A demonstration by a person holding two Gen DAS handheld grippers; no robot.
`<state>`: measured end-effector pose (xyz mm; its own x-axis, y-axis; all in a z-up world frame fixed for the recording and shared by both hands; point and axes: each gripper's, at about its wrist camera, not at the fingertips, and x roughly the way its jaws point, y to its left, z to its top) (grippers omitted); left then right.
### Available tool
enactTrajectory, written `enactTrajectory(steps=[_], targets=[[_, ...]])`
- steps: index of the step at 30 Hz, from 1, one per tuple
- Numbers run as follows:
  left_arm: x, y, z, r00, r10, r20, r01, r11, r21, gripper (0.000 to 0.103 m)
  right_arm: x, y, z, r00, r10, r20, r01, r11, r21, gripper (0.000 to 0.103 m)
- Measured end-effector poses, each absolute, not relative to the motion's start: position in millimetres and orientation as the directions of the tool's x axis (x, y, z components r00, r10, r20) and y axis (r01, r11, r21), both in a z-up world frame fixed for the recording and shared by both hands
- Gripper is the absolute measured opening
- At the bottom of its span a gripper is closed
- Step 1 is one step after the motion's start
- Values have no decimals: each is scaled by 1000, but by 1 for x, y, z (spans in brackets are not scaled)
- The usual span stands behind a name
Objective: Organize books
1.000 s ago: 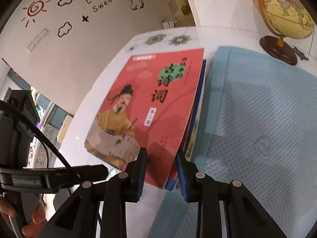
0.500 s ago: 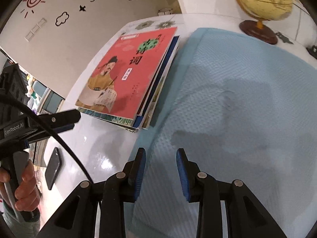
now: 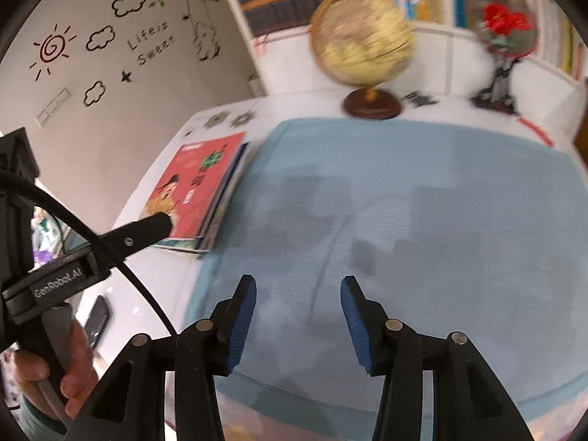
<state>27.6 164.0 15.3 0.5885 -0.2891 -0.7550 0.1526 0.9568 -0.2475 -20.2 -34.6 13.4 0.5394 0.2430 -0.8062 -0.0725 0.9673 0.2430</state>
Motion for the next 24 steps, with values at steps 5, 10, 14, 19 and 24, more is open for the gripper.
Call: enactTrajectory(steps=[5,10,14,19,24], targets=[[-7,134,29,593,-269,-759,174,963,-205,73,-37,-54,40,590,204,-781,-2,968,250,51],[-11,131,39,593,-235,-770,211,968,-134,73,-41,-36,65,657,119,-745,32,982,185,57],[-4,145,56,597,-234,-767,220,968,-124,72,-32,-14,81,691,74,-719,72,983,169,57],[17,163,54,606,-234,-761,255,963,-93,73,-19,9,79,688,20,-726,114,984,136,57],[32,170,39,592,-238,-770,284,956,-78,73,-5,23,59,649,-13,-761,165,978,124,57]])
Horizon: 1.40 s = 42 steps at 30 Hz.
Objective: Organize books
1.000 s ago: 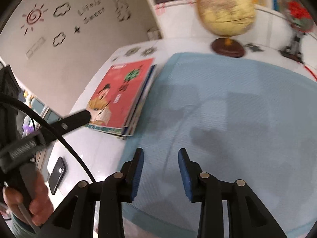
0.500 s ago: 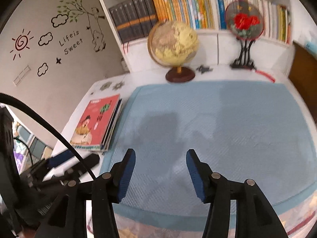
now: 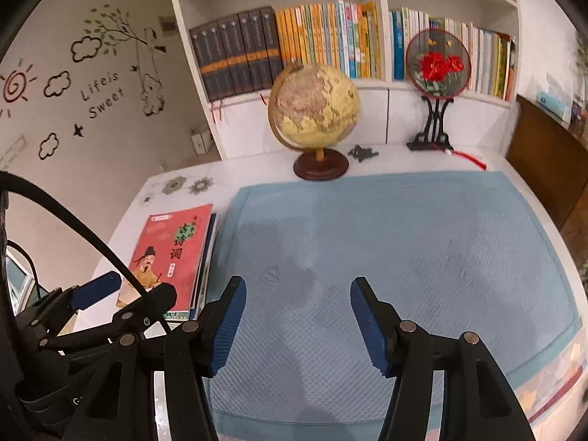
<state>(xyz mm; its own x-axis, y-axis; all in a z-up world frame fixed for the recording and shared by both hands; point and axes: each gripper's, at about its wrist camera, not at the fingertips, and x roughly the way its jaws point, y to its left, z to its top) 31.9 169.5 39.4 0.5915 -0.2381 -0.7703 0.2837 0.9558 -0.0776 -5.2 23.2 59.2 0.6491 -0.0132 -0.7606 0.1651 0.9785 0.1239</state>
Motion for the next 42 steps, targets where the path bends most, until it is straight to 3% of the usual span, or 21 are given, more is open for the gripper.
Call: enactTrajectory(steps=[5,18,24,42], targets=[[52,171,28,532,-261,-806,305,946,-106,73,5,28,48,616,-46,-787,191,977,92,57],[51,151,43,540,-302,-785,320,937,-140,73,6,5,69,644,-135,-753,230,973,23,60],[46,117,38,502,-340,-795,325,926,-190,73,-6,-34,62,622,-151,-769,296,954,52,60],[42,-14,42,507,-297,-809,318,937,-145,73,-10,-168,54,593,-137,-794,314,947,72,60]])
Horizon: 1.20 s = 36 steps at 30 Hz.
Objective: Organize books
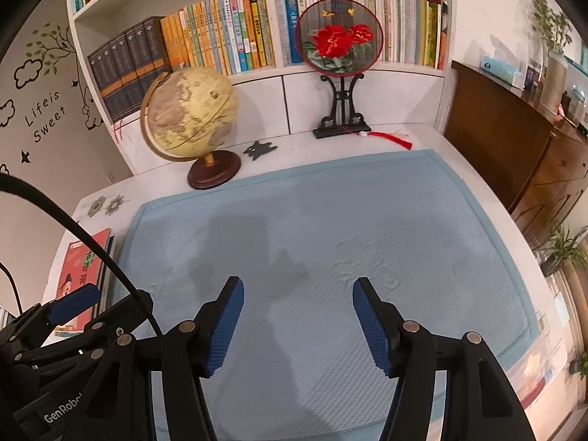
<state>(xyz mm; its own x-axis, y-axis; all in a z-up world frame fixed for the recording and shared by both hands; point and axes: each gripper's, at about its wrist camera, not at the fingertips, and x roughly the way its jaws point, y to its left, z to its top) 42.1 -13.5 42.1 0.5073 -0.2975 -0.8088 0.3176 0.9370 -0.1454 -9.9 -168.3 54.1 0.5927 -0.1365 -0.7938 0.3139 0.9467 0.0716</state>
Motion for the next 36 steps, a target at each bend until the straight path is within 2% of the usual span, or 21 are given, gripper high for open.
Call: enactTrajectory(steps=[19,24,29,33,36], targets=[[59,-49,34,526,-222,-821,228,967,-115,73,27,-209,43,611,-85,-787,232,970,75,60],[60,-54,43,546,-228,-806,229,966,-118,73,30,-214,55,627,-99,-773,240,968,71,60],[53,-57,54,611,-159,-776,202,979,-42,73,31,-212,61,625,-119,-771,246,968,49,62],[50,-55,63,670,-124,-732,184,983,2,80,31,-211,59,618,-128,-776,254,966,43,64],[51,-51,66,665,-139,-734,181,983,-22,82,28,-213,63,626,-133,-768,262,964,47,64]])
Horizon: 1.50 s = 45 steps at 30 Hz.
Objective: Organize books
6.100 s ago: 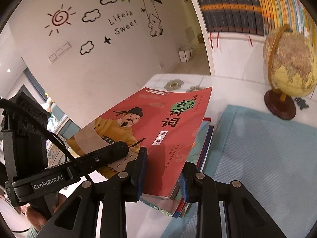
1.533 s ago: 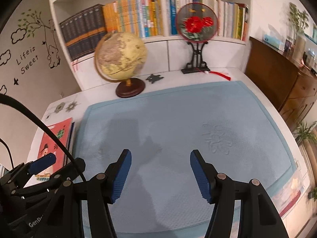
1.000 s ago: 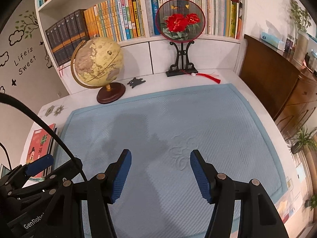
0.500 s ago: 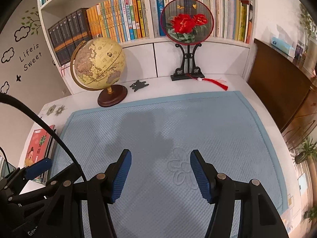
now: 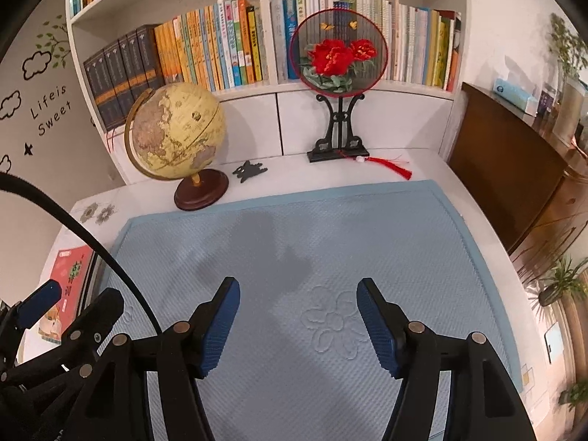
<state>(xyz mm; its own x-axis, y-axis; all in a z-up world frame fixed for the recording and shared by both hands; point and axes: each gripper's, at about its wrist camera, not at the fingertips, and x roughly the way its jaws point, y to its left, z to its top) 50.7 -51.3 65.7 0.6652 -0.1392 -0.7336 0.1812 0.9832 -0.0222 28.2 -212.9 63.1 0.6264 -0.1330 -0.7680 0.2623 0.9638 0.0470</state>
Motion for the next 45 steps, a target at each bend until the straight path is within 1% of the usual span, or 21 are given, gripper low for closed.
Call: enactTrajectory(steps=[4,7,10,12,19,24,37,45], targets=[[49,-51,65,643,-157,-749,187,981,-44,82,25,-213,65,625,-146,-767,269,963,36,64],[53,-54,58,595,-154,-789,215,976,-28,82,22,-212,66,627,-160,-762,271,962,21,64],[50,-51,54,595,-147,-790,199,980,-33,82,20,-211,69,639,-146,-755,264,964,37,65],[48,-50,53,591,-148,-793,196,980,-37,82,20,-207,70,642,-161,-749,260,965,15,65],[44,-49,59,620,-145,-771,196,980,-26,82,19,-205,75,655,-157,-739,255,967,21,65],[44,-47,60,623,-151,-767,198,980,-32,82,18,-203,76,658,-165,-735,255,967,11,65],[42,-48,59,632,-139,-762,213,977,-2,82,19,-202,72,649,-157,-744,249,968,13,65],[35,-59,61,655,-122,-746,241,969,53,82,19,-194,70,653,-145,-743,224,975,7,68]])
